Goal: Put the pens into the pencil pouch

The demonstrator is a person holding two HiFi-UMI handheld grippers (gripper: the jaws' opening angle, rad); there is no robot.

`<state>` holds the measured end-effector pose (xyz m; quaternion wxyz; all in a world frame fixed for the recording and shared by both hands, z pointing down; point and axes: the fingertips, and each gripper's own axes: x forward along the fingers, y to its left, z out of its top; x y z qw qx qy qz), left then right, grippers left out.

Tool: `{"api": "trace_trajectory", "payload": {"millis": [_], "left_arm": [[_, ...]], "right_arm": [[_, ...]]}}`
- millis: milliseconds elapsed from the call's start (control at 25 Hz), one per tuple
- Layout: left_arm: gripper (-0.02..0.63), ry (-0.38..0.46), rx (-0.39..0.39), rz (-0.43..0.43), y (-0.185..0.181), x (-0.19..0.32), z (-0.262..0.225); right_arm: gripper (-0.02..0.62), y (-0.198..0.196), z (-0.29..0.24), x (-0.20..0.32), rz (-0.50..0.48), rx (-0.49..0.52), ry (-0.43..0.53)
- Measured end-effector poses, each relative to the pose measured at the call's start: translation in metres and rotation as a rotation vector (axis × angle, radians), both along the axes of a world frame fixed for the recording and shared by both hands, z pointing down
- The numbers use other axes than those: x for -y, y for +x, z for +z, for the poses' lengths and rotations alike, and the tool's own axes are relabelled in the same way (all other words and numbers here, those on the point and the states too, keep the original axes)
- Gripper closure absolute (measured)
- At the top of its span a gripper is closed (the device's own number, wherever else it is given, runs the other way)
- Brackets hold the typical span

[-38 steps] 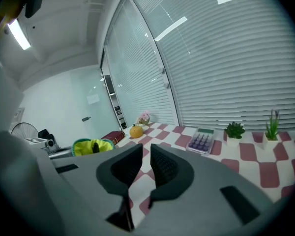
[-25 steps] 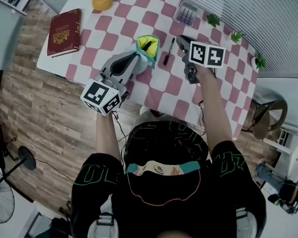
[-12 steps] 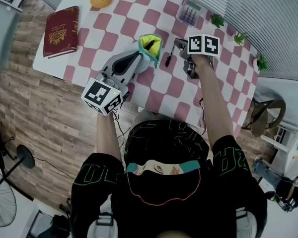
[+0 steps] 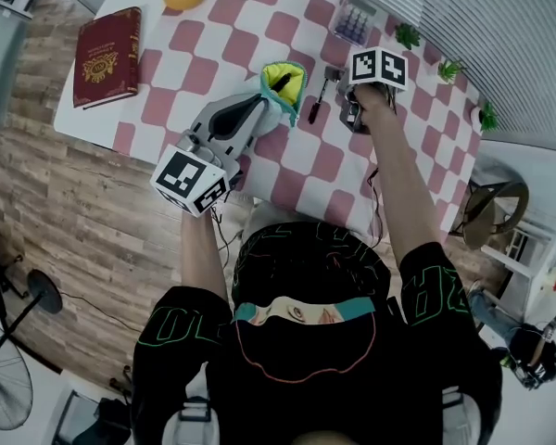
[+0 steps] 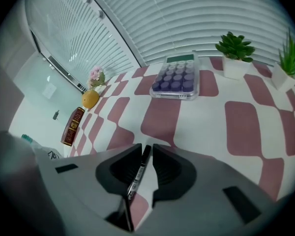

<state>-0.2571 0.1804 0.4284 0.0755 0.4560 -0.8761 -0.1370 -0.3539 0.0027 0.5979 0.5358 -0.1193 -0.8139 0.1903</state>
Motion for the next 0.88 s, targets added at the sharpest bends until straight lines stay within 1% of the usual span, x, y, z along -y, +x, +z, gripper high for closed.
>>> {"api": "trace_trajectory", "payload": {"millis": [120,280,440,600,760,880], "left_arm": [[0.604,0.012,-0.009,-0.003,0.000,-0.001,0.002],[0.604,0.025,-0.012,-0.008,0.000,-0.002,0.003],[0.604,0.036,-0.022,-0.012,0.001,-0.002,0.006],[0.604,0.036,-0.023,-0.010,0.004,-0.002,0.006],[0.604,0.037,-0.022,-0.009,0.007,-0.003,0.005],[0.604,0.034,-0.022,-0.003,0.009,-0.001,0.005]], "right_arm": [[0.532,0.000,0.001,0.000,-0.012,-0.028,0.009],[0.531,-0.001,0.003,-0.002,-0.038,-0.077,0.073],[0.534,-0.002,0.005,-0.003,-0.028,-0.106,0.113],[0.554,0.000,0.005,-0.007,-0.030,-0.104,0.105],[0.557,0.002,0.004,-0.010,-0.050,-0.086,0.109],[0.558,0.005,-0.002,-0.010,-0.040,-0.043,0.088]]}}
